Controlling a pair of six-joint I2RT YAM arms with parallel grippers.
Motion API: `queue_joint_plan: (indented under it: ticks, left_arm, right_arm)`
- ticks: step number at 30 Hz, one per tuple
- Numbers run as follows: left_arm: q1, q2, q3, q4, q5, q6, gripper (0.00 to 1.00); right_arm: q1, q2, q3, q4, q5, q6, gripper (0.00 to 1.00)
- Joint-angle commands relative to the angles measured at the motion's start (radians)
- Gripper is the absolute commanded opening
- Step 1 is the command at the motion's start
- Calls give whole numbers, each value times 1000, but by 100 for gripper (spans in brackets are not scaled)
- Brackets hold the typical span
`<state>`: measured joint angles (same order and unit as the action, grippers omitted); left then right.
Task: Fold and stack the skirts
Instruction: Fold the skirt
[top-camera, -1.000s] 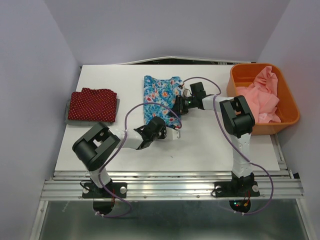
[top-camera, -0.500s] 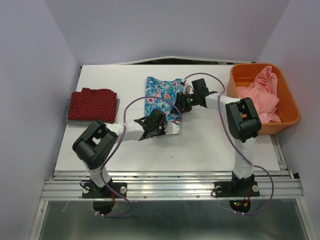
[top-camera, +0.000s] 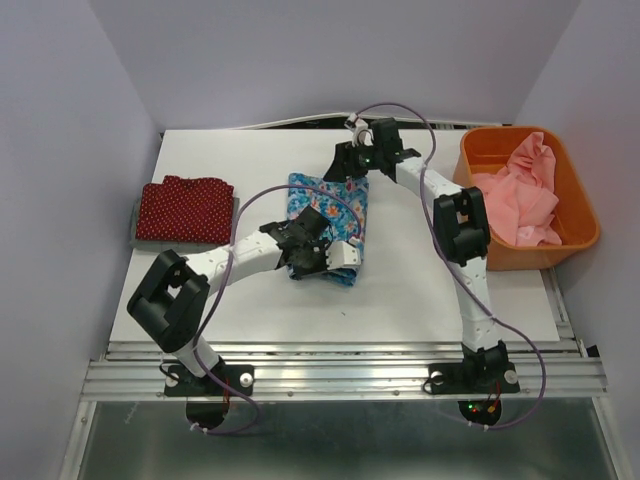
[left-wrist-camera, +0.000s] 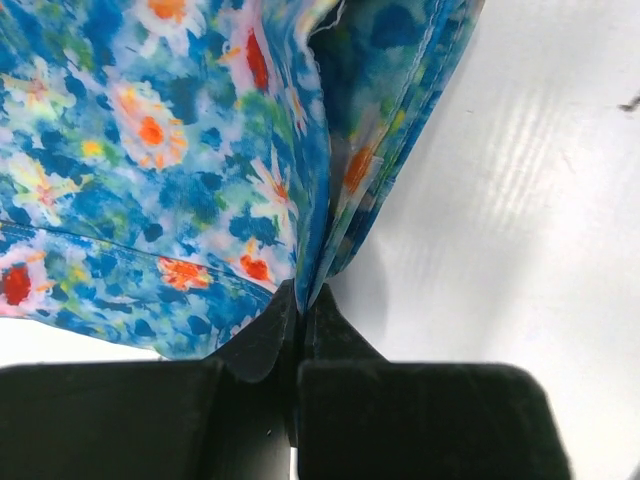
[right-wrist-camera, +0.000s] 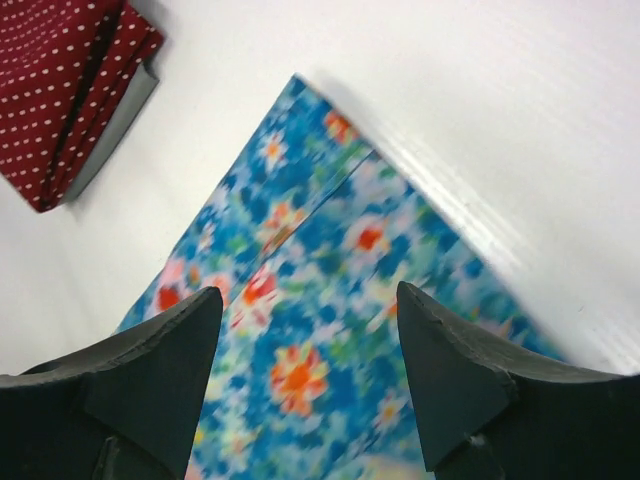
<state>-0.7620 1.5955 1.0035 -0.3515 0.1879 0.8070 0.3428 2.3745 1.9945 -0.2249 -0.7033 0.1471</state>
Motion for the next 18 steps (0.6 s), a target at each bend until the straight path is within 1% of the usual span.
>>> queue_joint_plan:
  ticks: [1,2,4,7,9,10,12,13,15,16,18]
  left_arm:
    - [-2,-49,70,-193,91,-55,0]
    - [-2,-52,78,-225,99,-58,0]
    - [-2,-63,104,-259,130,-60,1]
    - [-2,-66,156,-348,174,-66,2]
    - [-2,-65,204,-378,191,-65,2]
    - [-2,-65,220,-403,203,-63,2]
    - [1,-65,274,-421,208,-63,2]
    - [1,-63,294,-435,203,-60,2]
    - [12,-52,357,-454,200,-55,2]
    - [23,-34,377,-475,200,-51,3]
    - [38,-5,432,-491,196,-40,4]
  right_arm:
    - [9,93,118,-8,18,-61,78]
    - [9,113,151,-7,22,-64,80]
    - [9,161,168,16,36,-58,82]
    - [9,204,165,47,19,-49,81]
    - [9,215,129,48,-16,-47,78]
    - [9,200,98,53,-57,-55,73]
    - [19,171,25,70,-94,-69,68]
    - [31,138,-43,70,-123,-84,63]
    - [32,111,-104,78,-145,-98,58]
    - [41,89,-153,78,-159,-109,53]
    - [41,71,-198,79,-177,-116,50]
